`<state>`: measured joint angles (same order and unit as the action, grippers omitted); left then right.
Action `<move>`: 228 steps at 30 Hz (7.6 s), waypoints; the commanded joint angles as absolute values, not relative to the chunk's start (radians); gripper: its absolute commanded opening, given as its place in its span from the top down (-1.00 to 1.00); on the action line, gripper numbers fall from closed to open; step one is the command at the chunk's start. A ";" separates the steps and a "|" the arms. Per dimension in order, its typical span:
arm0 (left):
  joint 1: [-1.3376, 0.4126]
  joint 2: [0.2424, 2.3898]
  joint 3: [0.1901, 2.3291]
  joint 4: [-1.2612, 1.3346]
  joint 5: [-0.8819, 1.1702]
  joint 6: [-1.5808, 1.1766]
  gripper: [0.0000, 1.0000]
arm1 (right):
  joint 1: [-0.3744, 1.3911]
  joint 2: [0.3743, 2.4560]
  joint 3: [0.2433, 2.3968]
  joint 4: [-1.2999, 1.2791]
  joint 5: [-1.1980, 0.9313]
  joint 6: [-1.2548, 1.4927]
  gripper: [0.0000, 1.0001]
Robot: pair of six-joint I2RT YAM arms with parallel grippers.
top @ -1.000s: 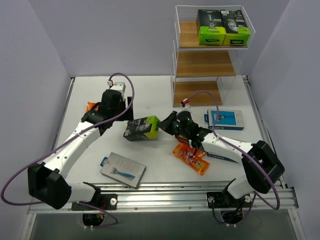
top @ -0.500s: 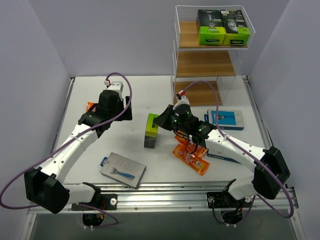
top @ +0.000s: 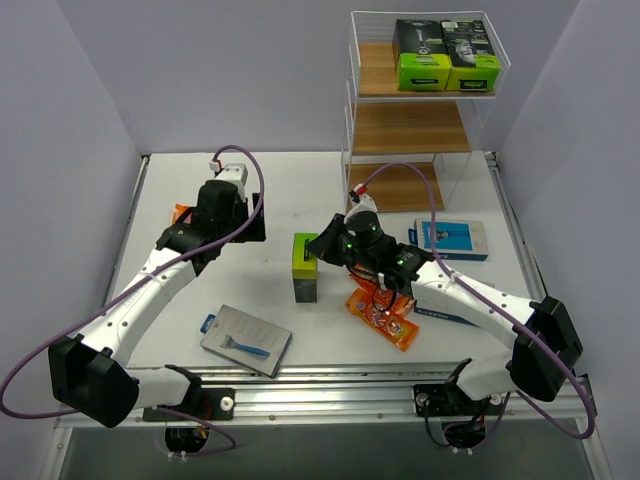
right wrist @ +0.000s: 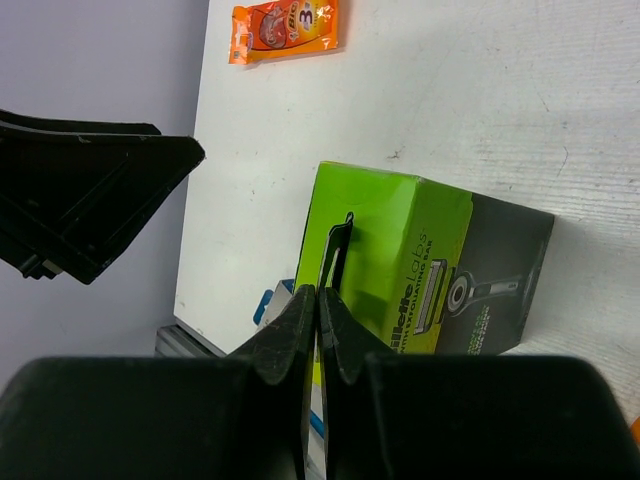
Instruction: Place and organize the shaving razors onto the shelf
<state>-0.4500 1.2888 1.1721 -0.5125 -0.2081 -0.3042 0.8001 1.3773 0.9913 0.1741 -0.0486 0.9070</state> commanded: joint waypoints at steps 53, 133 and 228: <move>-0.460 1.437 1.086 -0.443 0.083 -0.522 -0.61 | 0.652 1.083 0.721 0.189 0.035 0.778 0.16; -0.235 1.111 1.040 -0.448 0.229 -0.387 -0.81 | 0.943 1.437 1.352 -0.381 -0.115 0.298 1.00; -0.460 1.051 1.003 -0.060 0.312 -0.123 -0.92 | 0.647 1.169 1.804 0.030 0.077 0.379 1.00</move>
